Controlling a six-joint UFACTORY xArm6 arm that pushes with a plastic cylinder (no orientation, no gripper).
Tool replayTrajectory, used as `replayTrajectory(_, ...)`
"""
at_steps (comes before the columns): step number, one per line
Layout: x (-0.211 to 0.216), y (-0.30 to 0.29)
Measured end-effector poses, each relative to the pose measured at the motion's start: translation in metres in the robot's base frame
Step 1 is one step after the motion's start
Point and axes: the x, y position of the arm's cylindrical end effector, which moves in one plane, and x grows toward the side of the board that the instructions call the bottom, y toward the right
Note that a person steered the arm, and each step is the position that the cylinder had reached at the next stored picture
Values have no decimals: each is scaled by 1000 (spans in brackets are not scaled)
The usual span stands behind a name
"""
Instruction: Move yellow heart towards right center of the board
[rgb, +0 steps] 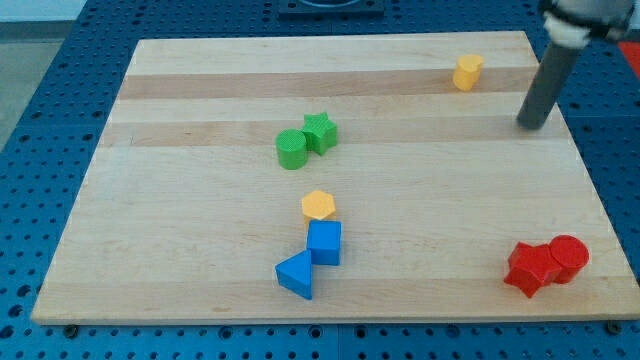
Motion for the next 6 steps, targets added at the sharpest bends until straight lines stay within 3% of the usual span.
replayTrajectory(1,-81,29)
replayTrajectory(2,-105,-19)
replayTrajectory(3,-111,-55)
replayTrajectory(6,-75,-90)
